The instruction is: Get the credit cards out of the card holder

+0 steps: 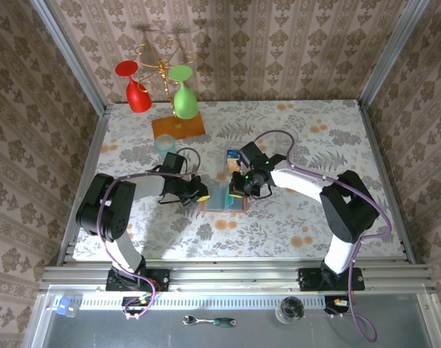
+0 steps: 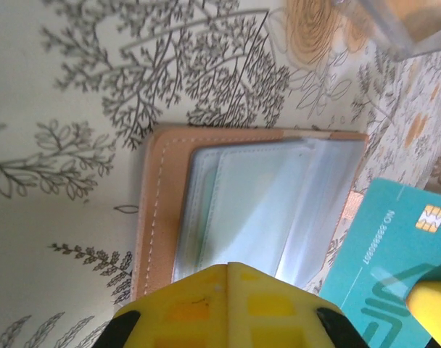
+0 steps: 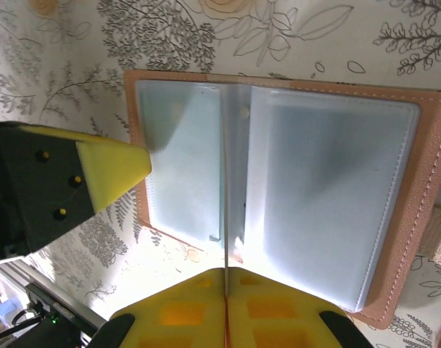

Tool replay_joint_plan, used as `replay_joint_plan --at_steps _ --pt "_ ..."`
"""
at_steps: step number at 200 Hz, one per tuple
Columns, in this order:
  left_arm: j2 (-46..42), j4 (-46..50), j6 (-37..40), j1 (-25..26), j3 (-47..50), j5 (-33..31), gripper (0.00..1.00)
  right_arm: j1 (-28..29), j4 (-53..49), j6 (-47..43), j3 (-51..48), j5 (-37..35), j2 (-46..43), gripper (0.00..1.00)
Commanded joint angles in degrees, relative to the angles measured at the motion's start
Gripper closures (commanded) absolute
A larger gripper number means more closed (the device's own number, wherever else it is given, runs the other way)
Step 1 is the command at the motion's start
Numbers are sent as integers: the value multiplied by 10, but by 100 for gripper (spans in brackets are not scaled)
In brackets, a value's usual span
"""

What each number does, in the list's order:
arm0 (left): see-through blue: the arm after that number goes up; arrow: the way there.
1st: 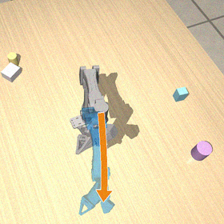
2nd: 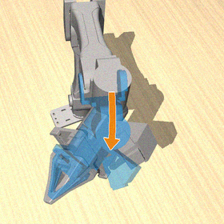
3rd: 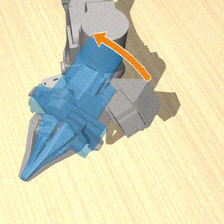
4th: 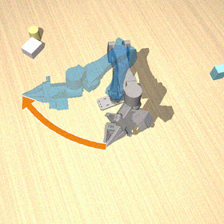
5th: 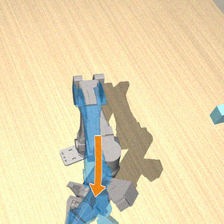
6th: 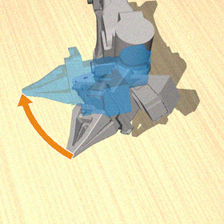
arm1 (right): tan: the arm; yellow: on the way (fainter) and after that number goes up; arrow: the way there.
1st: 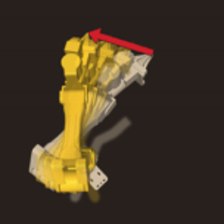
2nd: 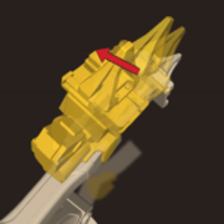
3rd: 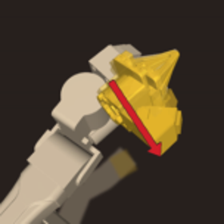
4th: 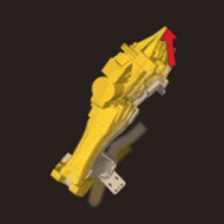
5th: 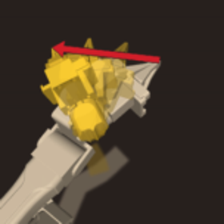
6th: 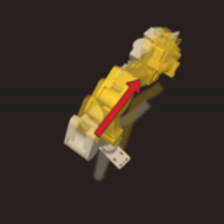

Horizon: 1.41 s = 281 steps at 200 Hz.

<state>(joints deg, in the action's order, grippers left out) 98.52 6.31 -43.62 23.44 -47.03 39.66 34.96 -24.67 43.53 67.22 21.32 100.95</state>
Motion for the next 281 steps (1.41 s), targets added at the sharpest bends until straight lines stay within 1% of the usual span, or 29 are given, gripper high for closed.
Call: replay_joint_plan --at_steps 1,25,50,60,101,128,154,182,230,281 --pt "-16 35 19 -8 -29 2 95 -5 -25 -71 -2 3 -12 92" --pt "-18 53 27 -16 -41 3 94 -6 -58 -177 14 -7 -11 94" --pt "-19 62 29 -24 -53 6 94 -5 -117 -325 45 -10 -5 96" --pt "-20 66 32 -26 -58 7 94 -4 -143 -379 61 -14 1 95" --pt "-29 77 39 -41 -64 10 94 -4 -238 -574 129 -75 23 95" --pt "-32 74 39 -48 -63 13 94 -4 -290 -671 179 -128 39 95" --pt "-36 74 39 -53 -64 15 95 -8 -338 -740 219 -149 57 95" --pt "-37 80 41 -60 -69 14 95 -16 -351 -798 244 -177 76 96" --pt "-37 86 39 -63 -70 10 95 -46 -366 -839 313 -178 124 97" --pt "-36 89 31 -64 -72 2 94 -77 -374 -863 396 -173 174 97"
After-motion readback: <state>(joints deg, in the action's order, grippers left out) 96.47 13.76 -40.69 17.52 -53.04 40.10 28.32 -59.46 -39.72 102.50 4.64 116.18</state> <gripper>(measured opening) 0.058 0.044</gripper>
